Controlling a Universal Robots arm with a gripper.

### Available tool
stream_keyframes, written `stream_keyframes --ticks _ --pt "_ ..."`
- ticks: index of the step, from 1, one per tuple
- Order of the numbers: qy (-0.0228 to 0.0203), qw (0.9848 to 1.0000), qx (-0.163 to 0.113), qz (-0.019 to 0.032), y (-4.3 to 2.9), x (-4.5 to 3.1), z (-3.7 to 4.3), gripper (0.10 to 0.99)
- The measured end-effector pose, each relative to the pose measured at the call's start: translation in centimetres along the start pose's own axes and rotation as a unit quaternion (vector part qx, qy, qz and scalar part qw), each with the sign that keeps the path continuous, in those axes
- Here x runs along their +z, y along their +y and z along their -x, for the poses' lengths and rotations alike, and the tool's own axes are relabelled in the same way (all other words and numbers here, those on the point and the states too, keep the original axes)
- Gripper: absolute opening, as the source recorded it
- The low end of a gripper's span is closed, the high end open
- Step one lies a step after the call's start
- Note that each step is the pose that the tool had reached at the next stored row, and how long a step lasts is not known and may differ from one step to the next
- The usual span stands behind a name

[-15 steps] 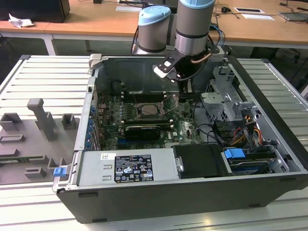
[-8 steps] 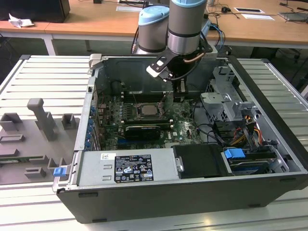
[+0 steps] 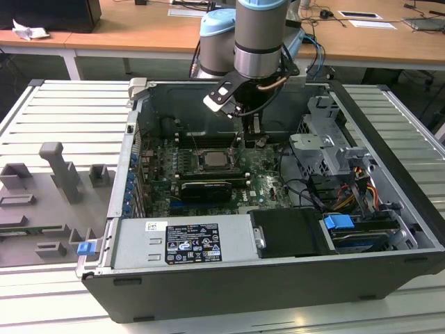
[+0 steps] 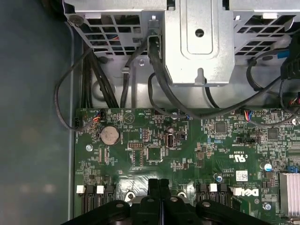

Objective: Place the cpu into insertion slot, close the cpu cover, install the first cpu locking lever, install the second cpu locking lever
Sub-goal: 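Close the cpu cover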

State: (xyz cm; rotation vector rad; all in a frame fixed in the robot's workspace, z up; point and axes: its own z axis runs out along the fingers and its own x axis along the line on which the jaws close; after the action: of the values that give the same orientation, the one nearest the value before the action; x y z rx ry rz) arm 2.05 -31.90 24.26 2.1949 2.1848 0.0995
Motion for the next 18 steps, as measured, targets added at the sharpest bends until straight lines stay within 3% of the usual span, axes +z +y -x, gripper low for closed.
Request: stream_keyframes --ticks 18 --pt "0.0000 1.0000 0.000 0.0000 -0.67 -0.05 0.00 0.106"
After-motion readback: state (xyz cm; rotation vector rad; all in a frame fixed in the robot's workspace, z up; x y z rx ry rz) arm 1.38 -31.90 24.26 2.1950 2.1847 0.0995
